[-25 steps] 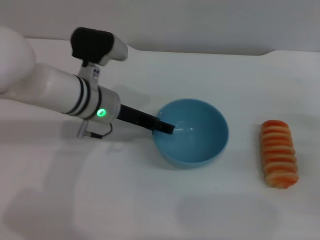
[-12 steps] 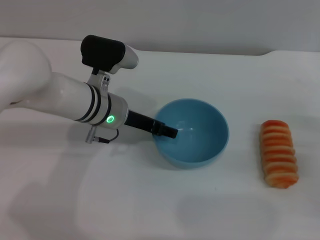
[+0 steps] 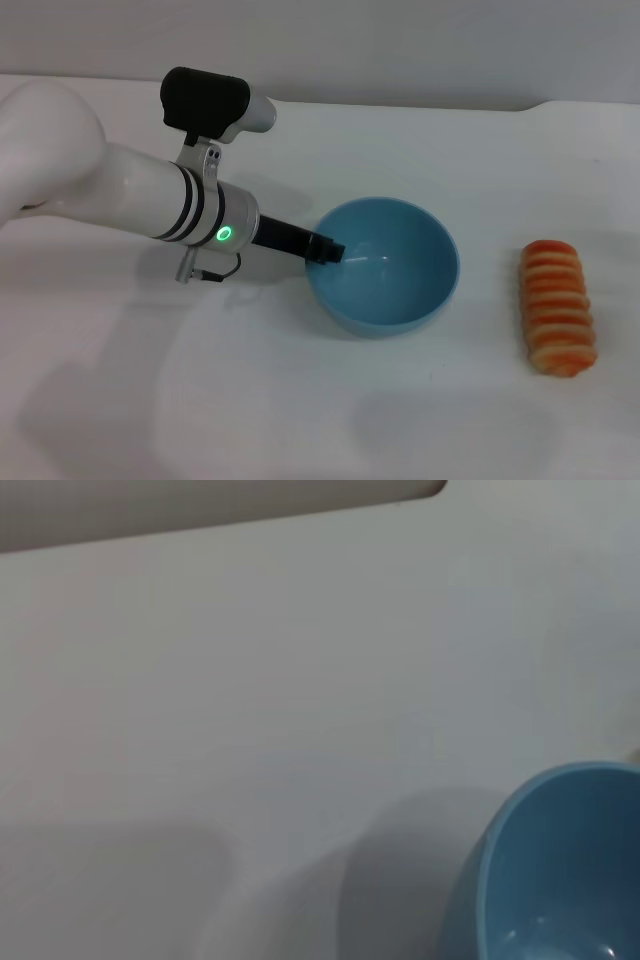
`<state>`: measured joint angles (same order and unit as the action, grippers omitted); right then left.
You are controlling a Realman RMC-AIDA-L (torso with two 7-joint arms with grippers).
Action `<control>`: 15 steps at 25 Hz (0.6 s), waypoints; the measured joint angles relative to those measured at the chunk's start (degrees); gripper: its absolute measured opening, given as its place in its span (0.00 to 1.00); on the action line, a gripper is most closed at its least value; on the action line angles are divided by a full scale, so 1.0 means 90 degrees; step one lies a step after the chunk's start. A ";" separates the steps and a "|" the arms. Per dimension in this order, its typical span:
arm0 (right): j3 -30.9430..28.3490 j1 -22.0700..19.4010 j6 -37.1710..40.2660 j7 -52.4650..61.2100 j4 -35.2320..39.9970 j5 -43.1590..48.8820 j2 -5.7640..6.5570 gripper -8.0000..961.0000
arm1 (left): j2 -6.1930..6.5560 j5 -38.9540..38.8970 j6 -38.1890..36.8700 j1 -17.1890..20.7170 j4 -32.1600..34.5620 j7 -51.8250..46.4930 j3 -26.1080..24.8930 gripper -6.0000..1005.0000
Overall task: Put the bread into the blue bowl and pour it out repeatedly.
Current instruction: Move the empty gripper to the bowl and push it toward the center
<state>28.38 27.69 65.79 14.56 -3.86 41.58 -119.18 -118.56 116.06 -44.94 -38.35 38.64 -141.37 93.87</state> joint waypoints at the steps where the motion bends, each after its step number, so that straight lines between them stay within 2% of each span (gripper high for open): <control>1: 0.0000 0.0000 0.0008 0.0000 0.0000 0.0000 0.0000 0.70 | 0.0000 -0.0018 0.0018 0.0000 0.0000 0.0001 0.0000 0.49; 4: 0.0005 0.0007 0.0022 0.0000 0.0000 0.0000 0.0000 0.70 | 0.0000 -0.0036 0.0027 -0.0036 -0.0078 -0.0007 0.0000 0.42; 9: 0.0021 0.0015 0.0026 0.0000 0.0000 0.0075 0.0000 0.70 | -0.0004 -0.0039 -0.0010 -0.0270 -0.0392 -0.0046 0.0012 0.18; 15: 0.0021 0.0008 0.0037 0.0011 -0.0003 0.0083 -0.0005 0.70 | -0.0008 -0.0095 0.0000 -0.0310 -0.0321 -0.0057 0.0029 0.01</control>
<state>28.57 27.76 66.13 14.66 -3.89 42.32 -119.23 -118.63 115.20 -44.93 -41.14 35.76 -141.88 94.13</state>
